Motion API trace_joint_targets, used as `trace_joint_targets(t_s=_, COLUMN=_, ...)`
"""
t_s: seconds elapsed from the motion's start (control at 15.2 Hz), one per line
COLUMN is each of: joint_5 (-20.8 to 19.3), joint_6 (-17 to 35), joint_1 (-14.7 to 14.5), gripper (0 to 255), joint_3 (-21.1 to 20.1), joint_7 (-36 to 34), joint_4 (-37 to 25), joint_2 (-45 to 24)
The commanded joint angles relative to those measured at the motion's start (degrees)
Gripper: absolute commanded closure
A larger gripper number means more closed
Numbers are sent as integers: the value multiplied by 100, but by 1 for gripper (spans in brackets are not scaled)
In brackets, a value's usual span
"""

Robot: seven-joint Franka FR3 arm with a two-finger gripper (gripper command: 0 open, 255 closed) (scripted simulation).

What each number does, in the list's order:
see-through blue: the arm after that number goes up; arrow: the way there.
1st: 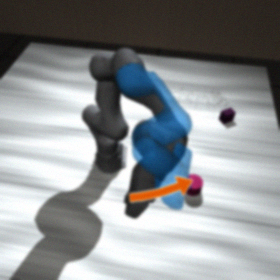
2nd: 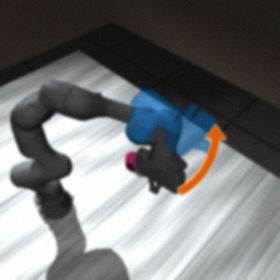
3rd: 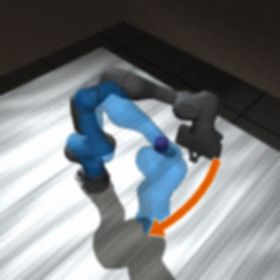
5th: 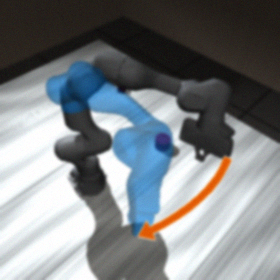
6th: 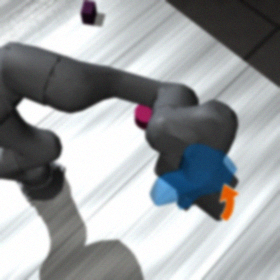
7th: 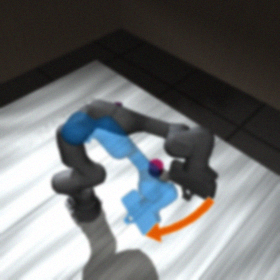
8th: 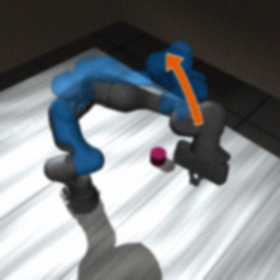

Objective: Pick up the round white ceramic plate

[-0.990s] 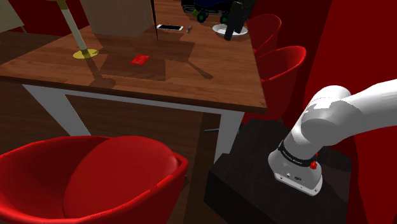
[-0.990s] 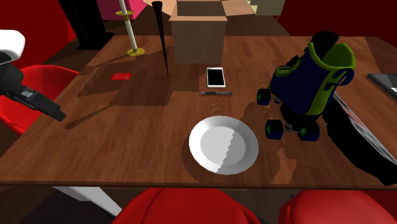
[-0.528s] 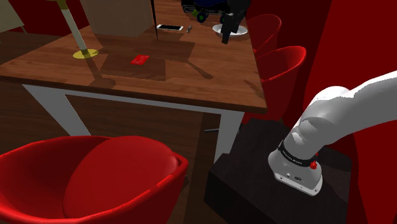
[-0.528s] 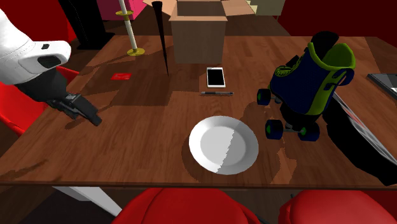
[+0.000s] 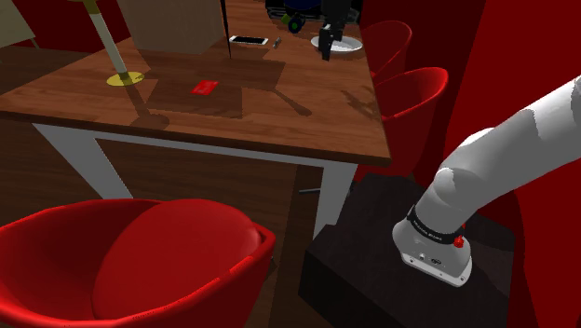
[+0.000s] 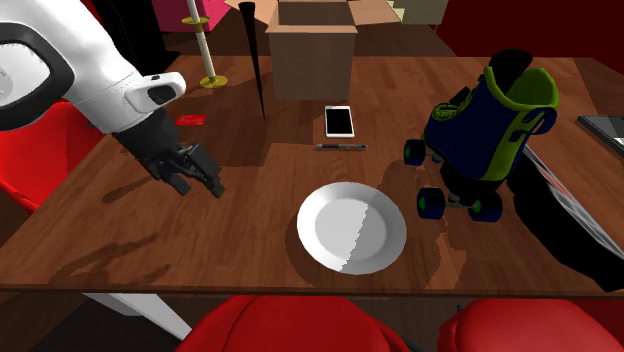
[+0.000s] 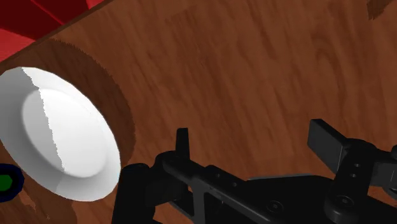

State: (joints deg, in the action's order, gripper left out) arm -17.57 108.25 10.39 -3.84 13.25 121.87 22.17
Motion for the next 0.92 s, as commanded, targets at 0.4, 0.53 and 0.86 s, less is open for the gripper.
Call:
trace_joint_targets(t_s=0.4, joint_5=-1430, joint_6=385, joint_1=421, gripper=0, joint_3=-6, joint_7=-31, joint_4=-770, joint_2=-1231)
trace_joint_targets(t_s=0.53, joint_5=-1790, joint_6=421, joint_1=502, gripper=0, joint_3=4, joint_7=-50, joint_4=-1047, joint_2=-1558)
trace_joint_targets(t_s=0.86, joint_5=-2322, joint_6=553, joint_1=589, gripper=0, joint_3=46, joint_7=-159, joint_4=-1349, joint_2=-2032)
